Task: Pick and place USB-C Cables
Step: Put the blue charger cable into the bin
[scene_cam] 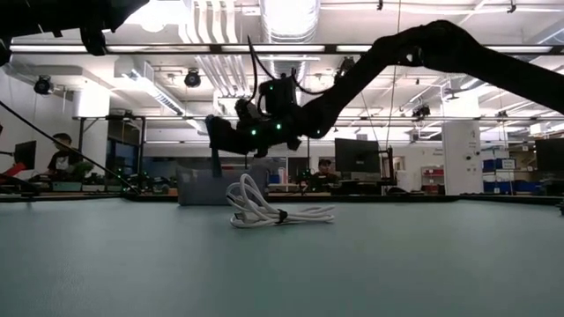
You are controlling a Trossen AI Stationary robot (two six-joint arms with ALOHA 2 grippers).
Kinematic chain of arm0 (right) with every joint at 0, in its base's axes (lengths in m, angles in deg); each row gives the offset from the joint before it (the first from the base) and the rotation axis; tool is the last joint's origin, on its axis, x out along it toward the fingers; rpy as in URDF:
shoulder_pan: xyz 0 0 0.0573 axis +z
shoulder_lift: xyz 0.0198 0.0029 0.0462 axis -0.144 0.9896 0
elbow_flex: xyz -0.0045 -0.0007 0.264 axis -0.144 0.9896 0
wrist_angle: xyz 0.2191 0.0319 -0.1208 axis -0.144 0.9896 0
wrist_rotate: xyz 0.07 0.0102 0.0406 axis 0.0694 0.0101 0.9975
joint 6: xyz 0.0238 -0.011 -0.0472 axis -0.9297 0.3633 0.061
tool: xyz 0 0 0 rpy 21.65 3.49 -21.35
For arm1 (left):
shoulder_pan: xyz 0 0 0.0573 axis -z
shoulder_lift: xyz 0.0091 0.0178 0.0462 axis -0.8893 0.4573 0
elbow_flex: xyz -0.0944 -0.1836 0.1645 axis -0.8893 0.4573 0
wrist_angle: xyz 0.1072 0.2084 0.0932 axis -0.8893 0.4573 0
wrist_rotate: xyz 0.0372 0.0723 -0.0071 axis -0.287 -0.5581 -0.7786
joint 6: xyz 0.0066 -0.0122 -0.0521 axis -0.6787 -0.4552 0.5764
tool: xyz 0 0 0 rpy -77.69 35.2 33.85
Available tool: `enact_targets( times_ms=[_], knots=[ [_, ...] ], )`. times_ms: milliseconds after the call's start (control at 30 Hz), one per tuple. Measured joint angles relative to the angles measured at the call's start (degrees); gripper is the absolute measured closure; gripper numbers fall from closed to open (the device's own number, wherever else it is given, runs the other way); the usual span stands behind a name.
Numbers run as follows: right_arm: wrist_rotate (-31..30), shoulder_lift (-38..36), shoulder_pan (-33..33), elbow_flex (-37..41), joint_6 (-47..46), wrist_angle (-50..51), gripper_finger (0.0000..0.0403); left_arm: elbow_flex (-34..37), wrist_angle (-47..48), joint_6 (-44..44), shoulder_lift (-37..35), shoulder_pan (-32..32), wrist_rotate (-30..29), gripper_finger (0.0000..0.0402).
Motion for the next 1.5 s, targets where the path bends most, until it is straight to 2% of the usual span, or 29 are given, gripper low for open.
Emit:
enact_targets(
  times_ms=[400, 1500],
  knots=[
    [0.32, -1.86, 0.0, -0.06, 0.64, 8.49, 0.0377, 0.06, -0.09, -0.02, -0.77, 0.0, -0.02, 0.0402],
    [2.0, -2.47, -0.04, -0.06, 1.23, 9.94, 0.0367, 0.26, -0.13, -0.46, -0.77, 0.0, 0.0, 0.0402]
  ],
)
